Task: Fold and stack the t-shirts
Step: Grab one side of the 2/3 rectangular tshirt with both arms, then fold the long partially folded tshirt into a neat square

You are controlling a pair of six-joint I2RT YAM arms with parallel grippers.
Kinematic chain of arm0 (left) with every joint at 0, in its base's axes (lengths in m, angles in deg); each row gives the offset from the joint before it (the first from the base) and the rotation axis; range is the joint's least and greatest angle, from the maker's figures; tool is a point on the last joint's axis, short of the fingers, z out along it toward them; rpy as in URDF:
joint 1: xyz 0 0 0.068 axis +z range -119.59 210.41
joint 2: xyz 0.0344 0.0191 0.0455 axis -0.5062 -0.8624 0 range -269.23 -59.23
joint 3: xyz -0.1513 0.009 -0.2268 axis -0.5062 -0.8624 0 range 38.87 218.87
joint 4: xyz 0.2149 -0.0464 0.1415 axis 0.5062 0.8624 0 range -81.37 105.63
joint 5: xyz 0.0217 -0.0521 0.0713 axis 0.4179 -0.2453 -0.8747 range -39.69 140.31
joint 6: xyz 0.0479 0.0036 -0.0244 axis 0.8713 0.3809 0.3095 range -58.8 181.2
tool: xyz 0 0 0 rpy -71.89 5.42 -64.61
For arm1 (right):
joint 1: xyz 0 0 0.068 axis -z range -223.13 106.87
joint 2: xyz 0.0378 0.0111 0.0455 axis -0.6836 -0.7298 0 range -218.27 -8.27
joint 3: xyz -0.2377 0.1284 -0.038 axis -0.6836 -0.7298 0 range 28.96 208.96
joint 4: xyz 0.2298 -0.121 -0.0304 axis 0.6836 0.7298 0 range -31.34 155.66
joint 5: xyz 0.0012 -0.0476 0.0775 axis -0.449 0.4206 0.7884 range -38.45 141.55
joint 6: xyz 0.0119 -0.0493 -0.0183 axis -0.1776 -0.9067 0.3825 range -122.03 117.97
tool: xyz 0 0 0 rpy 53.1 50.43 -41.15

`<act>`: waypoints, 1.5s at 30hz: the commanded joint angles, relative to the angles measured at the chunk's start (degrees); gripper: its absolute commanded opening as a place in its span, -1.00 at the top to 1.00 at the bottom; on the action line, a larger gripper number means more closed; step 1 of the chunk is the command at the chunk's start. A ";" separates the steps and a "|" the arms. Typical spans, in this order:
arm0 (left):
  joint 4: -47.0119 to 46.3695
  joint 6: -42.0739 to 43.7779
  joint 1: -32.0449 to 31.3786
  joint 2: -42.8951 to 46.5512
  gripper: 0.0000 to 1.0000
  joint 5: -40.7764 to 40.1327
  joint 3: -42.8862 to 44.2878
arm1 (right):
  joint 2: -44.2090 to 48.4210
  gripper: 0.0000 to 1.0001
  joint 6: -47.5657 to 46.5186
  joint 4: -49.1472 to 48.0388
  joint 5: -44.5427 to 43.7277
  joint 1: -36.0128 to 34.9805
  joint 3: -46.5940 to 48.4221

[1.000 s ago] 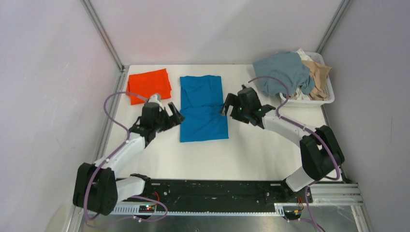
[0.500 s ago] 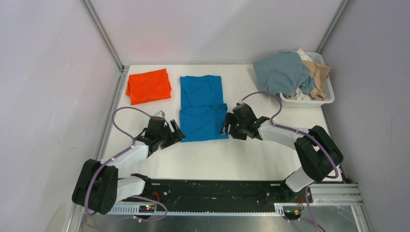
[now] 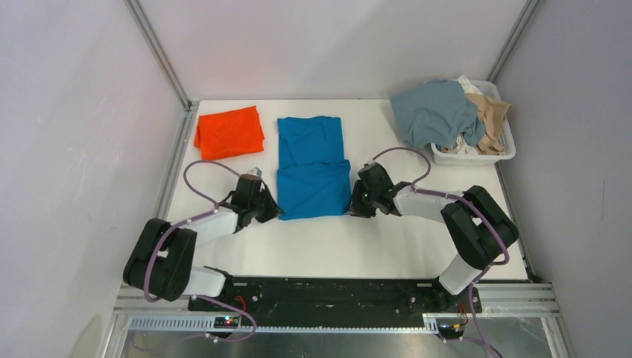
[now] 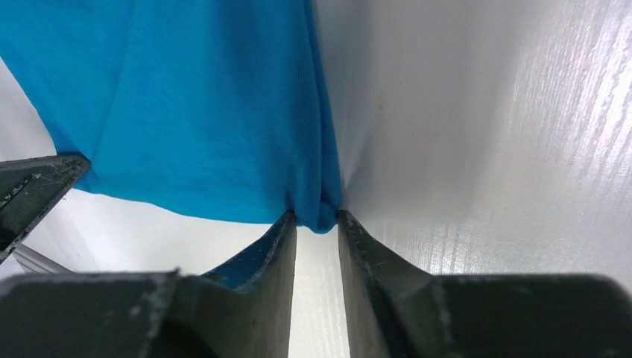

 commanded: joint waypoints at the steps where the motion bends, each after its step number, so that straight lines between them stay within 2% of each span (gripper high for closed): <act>1: -0.83 0.11 -0.90 -1.00 0.98 -0.39 -0.95 | -0.38 0.50 0.93 -2.60 1.18 -0.41 -1.45; 5: -2.07 0.35 -1.45 -0.25 1.00 -0.69 -1.98 | -0.41 0.89 0.43 -2.72 1.12 -0.30 -1.63; 7: -2.17 0.33 -1.84 1.30 1.00 -0.94 -3.14 | 0.13 1.00 -0.08 -2.64 1.86 -0.60 -1.99; 13: -1.31 -2.25 -4.80 11.12 1.00 -1.08 -9.61 | 7.27 1.00 -0.07 -1.55 3.29 -3.11 -8.73; 16: 2.98 -4.99 -7.20 17.19 1.00 -1.46 -14.51 | 12.10 1.00 1.00 0.68 4.82 -4.74 -12.00; 19: 8.63 -7.03 -9.47 28.40 1.00 -1.43 -17.88 | 16.78 1.00 2.27 2.99 6.22 -7.71 -16.94; 23: 16.30 -11.22 -13.07 45.84 1.00 4.21 -21.66 | 26.15 1.00 4.50 9.39 7.05 -13.11 -20.21; 26: 21.59 -14.23 -17.05 57.73 1.00 7.82 -20.14 | 34.83 1.00 6.42 11.91 7.05 -17.76 -20.36; 28: 22.60 -14.97 -18.91 61.47 1.00 9.04 -18.16 | 39.58 1.00 7.17 12.59 7.11 -19.06 -20.30; 33: 22.81 -12.87 -19.65 62.96 1.00 8.96 -12.94 | 47.55 1.00 5.56 13.99 9.81 -16.49 -19.21; 37: 22.67 -8.43 -19.58 58.01 1.00 2.60 -5.84 | 49.65 1.00 1.72 15.82 14.30 -7.94 -16.28; 43: 20.04 -3.97 -19.28 46.33 1.00 -8.36 3.22 | 45.19 1.00 -1.80 13.80 23.19 3.28 -11.90; 45: 18.85 -2.34 -18.04 42.67 1.00 -9.27 6.02 | 43.38 1.00 -2.65 12.90 24.42 6.18 -9.81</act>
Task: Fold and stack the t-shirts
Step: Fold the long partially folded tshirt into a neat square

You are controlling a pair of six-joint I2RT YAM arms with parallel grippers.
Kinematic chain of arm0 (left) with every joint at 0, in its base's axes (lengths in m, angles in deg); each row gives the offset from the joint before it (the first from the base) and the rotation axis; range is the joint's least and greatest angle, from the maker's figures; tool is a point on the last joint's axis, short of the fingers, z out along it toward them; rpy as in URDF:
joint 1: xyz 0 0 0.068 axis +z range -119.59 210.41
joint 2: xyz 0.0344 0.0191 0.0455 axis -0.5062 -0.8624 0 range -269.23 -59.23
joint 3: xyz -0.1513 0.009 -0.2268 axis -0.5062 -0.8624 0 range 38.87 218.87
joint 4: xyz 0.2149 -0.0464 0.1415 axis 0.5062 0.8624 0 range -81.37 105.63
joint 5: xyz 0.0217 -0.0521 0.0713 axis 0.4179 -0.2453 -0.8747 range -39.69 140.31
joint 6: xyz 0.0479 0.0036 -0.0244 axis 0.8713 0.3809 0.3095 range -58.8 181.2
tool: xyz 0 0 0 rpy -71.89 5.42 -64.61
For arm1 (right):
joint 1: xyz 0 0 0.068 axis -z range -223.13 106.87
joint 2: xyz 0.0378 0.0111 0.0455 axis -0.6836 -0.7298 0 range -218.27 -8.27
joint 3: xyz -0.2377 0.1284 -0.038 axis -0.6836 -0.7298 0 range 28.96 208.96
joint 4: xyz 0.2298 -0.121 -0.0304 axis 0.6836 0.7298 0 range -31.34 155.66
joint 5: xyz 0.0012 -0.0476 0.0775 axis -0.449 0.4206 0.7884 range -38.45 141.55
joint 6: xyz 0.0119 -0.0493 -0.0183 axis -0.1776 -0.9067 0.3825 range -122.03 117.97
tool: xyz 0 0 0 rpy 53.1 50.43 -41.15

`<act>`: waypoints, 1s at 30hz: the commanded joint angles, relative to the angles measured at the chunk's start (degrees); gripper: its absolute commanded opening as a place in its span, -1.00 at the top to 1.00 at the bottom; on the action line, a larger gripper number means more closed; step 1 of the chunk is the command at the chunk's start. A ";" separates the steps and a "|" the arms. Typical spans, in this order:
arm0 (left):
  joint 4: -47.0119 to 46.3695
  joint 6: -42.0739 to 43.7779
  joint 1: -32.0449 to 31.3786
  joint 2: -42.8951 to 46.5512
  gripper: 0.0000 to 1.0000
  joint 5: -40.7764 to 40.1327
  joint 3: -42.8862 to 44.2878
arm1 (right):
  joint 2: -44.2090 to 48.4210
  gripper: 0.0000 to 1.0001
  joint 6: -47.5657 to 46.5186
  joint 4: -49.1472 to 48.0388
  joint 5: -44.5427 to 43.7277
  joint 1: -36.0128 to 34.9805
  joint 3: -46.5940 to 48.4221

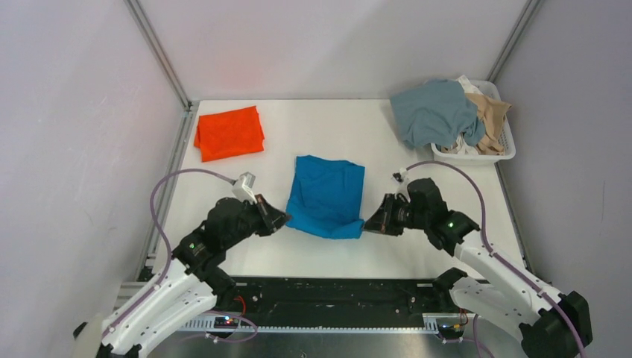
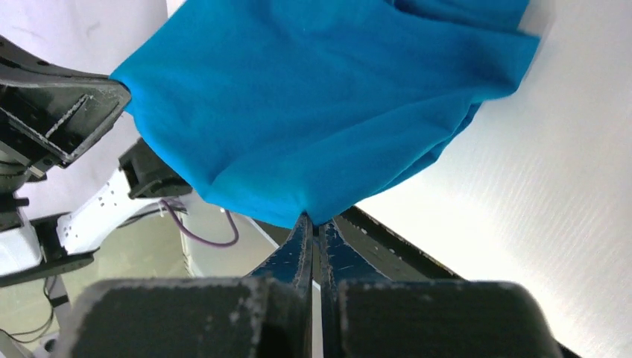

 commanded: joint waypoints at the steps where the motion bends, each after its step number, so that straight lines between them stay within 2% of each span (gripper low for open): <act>1: -5.00 5.40 2.06 -6.78 1.00 -6.60 6.81 | -3.94 1.00 -3.63 -2.58 6.56 5.70 6.23; 8: -9.72 8.78 11.23 -19.04 1.00 -0.30 14.08 | -9.97 1.00 -5.47 -4.95 10.96 13.70 12.88; 15: -18.42 8.91 18.27 -30.60 1.00 6.97 18.25 | -19.51 1.00 -2.90 -14.93 16.54 18.38 15.30; 30: -20.28 11.43 24.50 -57.22 1.00 10.28 33.30 | -39.46 1.00 -6.36 -19.16 13.11 24.95 24.73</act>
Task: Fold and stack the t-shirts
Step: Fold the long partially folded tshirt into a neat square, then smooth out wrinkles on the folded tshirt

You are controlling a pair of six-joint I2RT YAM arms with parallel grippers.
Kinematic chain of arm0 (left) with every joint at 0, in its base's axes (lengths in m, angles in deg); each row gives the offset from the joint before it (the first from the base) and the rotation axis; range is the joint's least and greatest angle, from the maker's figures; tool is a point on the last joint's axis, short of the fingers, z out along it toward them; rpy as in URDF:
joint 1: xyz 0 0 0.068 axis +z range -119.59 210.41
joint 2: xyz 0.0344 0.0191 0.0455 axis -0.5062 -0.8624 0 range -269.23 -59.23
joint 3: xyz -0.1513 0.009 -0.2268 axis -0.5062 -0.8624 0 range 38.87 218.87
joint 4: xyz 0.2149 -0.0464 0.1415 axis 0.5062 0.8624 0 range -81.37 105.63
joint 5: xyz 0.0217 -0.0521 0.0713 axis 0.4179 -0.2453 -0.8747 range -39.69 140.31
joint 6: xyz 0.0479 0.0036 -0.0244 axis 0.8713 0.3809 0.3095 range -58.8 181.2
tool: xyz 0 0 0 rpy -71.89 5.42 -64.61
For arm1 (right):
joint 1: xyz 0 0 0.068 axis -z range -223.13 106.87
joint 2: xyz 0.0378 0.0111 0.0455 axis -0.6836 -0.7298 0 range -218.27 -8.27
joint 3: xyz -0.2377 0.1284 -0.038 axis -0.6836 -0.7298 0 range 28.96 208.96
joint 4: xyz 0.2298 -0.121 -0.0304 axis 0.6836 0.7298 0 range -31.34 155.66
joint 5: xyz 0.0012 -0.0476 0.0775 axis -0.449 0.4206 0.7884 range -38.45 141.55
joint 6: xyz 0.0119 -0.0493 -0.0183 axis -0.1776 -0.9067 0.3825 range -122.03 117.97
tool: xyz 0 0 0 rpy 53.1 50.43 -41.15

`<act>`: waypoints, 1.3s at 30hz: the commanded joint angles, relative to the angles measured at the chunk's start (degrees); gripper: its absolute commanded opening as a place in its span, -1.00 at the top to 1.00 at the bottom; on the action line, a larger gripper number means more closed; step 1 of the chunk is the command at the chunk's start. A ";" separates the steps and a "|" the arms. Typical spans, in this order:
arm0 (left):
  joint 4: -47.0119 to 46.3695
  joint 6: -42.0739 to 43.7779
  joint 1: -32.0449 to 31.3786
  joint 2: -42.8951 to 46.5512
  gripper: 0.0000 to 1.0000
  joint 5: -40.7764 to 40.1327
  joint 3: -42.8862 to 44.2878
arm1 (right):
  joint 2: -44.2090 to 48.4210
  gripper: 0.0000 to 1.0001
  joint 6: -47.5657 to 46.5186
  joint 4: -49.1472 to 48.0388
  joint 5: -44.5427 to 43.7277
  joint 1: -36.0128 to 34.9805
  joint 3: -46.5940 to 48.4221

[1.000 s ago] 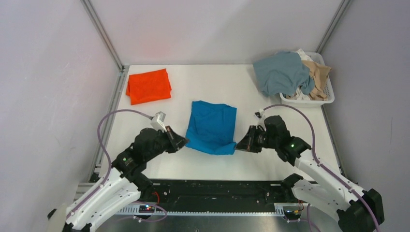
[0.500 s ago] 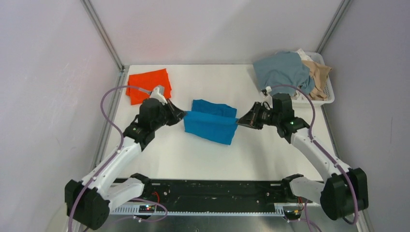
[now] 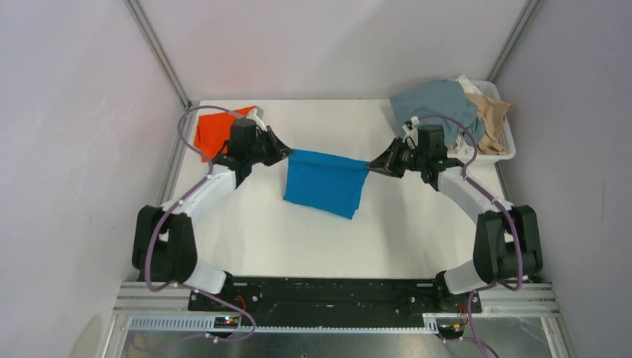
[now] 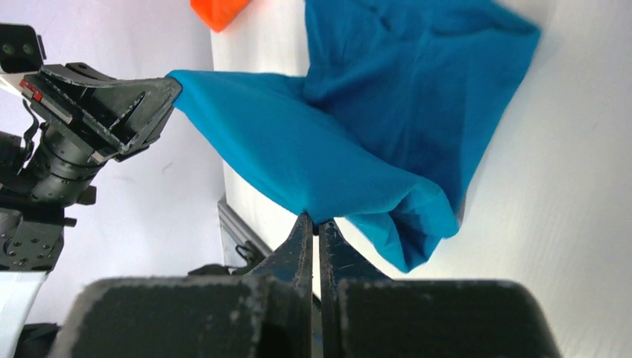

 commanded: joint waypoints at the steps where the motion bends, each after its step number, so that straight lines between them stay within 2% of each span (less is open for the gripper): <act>1: -2.94 2.19 2.16 -5.38 1.00 -0.78 5.09 | -6.78 1.00 -2.19 -5.43 -0.57 1.64 4.47; 3: -2.93 2.58 2.32 -8.75 1.00 -0.97 7.00 | -10.15 1.00 -1.39 -8.94 -0.10 2.15 5.66; 10: -2.01 3.24 3.10 -21.54 1.00 -0.53 15.71 | -20.69 1.00 -1.07 -11.48 -3.71 3.88 11.27; 12: -0.31 3.86 3.12 -24.65 0.92 0.37 18.82 | -23.02 0.85 -0.53 -12.51 -4.69 4.49 12.55; 13: 0.24 4.15 3.15 -26.13 0.81 0.41 19.70 | -23.68 0.61 -0.42 -12.57 -4.93 4.89 13.08; 14: 0.85 4.31 3.20 -26.54 0.43 0.33 21.04 | -24.85 0.44 -0.40 -11.82 -4.95 5.06 14.58; 15: 0.99 4.60 3.23 -26.78 0.27 0.16 21.46 | -25.25 0.14 -0.91 -11.04 -4.66 5.14 15.54; 16: 1.28 4.75 3.24 -26.56 -0.11 -0.33 22.05 | -25.64 -0.02 -1.72 -9.44 -4.60 5.09 17.13; 17: 1.38 4.99 3.24 -25.68 -0.38 -0.52 22.24 | -25.47 -0.23 -2.06 -8.84 -4.66 5.03 17.96; 18: 1.46 5.08 3.24 -25.04 -0.84 -1.00 22.15 | -24.66 -0.33 -2.87 -7.68 -4.86 4.71 18.12; 19: 1.52 4.99 3.20 -23.55 -0.95 -1.17 21.76 | -24.10 -0.67 -3.34 -6.47 -5.61 4.53 18.25; 21: 1.51 4.67 3.10 -21.41 -0.99 -0.99 20.89 | -21.75 -0.95 -4.84 -2.49 -7.72 3.62 18.26; 23: 1.49 4.35 2.71 -19.69 -0.99 0.31 19.48 | -19.26 -0.98 -6.20 0.38 -9.43 1.96 17.43; 27: 1.04 3.87 0.71 -19.18 -0.99 5.14 17.19 | -15.65 -0.99 -6.38 1.29 -9.36 -3.35 15.95; 30: -0.12 2.03 -1.13 -20.31 -0.99 8.64 15.12 | -15.37 -0.99 -3.07 -1.81 -6.53 -7.42 13.77; 35: -3.44 0.34 -3.76 -21.06 -0.99 8.24 8.18 | -17.30 -0.99 0.71 -11.16 -3.42 -10.94 7.03; 39: -4.66 -0.96 -4.23 -22.64 -0.99 7.18 2.72 | -20.78 -0.99 -0.01 -12.49 -1.75 -10.90 3.02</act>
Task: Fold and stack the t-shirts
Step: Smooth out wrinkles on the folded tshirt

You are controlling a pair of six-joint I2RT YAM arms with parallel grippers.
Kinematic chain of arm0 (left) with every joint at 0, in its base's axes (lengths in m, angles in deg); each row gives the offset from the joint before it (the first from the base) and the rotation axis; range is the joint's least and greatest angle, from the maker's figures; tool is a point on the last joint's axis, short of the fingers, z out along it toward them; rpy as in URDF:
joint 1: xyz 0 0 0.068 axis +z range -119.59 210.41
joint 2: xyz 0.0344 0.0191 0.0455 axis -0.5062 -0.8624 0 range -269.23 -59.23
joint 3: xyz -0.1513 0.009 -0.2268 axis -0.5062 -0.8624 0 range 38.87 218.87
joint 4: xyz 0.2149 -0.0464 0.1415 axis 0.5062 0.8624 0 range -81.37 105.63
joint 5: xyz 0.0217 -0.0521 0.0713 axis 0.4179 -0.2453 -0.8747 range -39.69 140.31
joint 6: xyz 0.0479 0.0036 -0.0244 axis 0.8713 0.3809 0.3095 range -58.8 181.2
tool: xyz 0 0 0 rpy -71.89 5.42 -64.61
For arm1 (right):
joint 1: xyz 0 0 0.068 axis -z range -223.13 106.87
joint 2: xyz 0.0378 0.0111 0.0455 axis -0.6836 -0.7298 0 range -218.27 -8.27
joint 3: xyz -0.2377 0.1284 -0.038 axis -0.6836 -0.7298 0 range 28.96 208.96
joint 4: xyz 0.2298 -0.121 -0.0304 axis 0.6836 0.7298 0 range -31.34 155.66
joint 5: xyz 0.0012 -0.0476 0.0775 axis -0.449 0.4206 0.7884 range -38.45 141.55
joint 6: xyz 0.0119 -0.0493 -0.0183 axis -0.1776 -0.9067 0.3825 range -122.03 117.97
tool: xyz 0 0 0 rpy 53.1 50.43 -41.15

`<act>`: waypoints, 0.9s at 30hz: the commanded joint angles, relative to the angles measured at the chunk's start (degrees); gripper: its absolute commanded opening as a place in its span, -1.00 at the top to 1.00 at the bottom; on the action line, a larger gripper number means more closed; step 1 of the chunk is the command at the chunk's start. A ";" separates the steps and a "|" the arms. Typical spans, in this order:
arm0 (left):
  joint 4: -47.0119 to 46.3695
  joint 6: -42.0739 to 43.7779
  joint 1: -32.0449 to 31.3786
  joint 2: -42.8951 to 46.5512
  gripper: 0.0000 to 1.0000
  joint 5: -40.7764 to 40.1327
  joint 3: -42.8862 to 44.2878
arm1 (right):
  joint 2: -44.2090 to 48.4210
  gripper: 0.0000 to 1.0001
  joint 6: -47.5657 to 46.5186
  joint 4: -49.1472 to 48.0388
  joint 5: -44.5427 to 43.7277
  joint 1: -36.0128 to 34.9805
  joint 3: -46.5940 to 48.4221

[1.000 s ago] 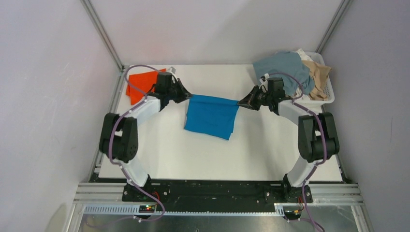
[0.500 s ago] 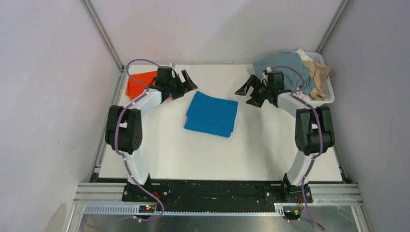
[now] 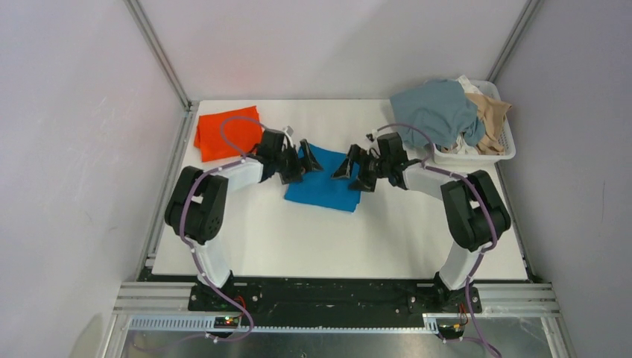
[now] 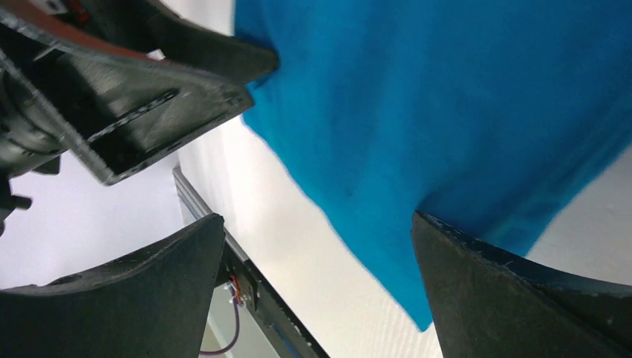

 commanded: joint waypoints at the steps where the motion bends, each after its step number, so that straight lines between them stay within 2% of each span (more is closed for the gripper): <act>1: -2.96 -2.19 -0.23 -0.89 -0.99 0.19 -6.14 | -3.42 -0.99 0.42 -3.90 1.20 0.75 -4.45; 4: -5.73 -2.64 -0.64 0.26 -0.99 -1.86 -11.04 | -4.49 -0.99 -1.79 -1.95 0.10 1.47 -7.35; 9: -7.39 -3.40 -2.40 5.76 -0.99 -4.38 -22.02 | -1.32 -0.99 -3.59 -0.88 -2.44 1.62 -14.69; 13: -7.87 -5.93 -6.76 16.13 -0.99 -8.06 -31.65 | 3.96 -0.99 -3.11 -0.80 -4.00 1.01 -20.31; 16: -7.88 -8.38 -8.84 23.86 -0.99 -10.55 -37.91 | 9.90 -0.99 -3.62 3.26 -6.64 -0.86 -22.91; 21: -5.94 -8.37 -10.80 37.56 -0.99 -12.67 -37.34 | 21.19 -0.99 -3.59 8.26 -10.66 -2.61 -23.07; 23: -1.46 -7.23 -10.85 41.69 -0.99 -15.65 -35.53 | 27.47 -0.99 -3.77 9.80 -13.39 -2.58 -23.05; 27: 6.28 -6.04 -10.57 47.85 -0.99 -27.51 -33.91 | 41.01 -0.99 -4.53 16.71 -23.48 -1.71 -23.06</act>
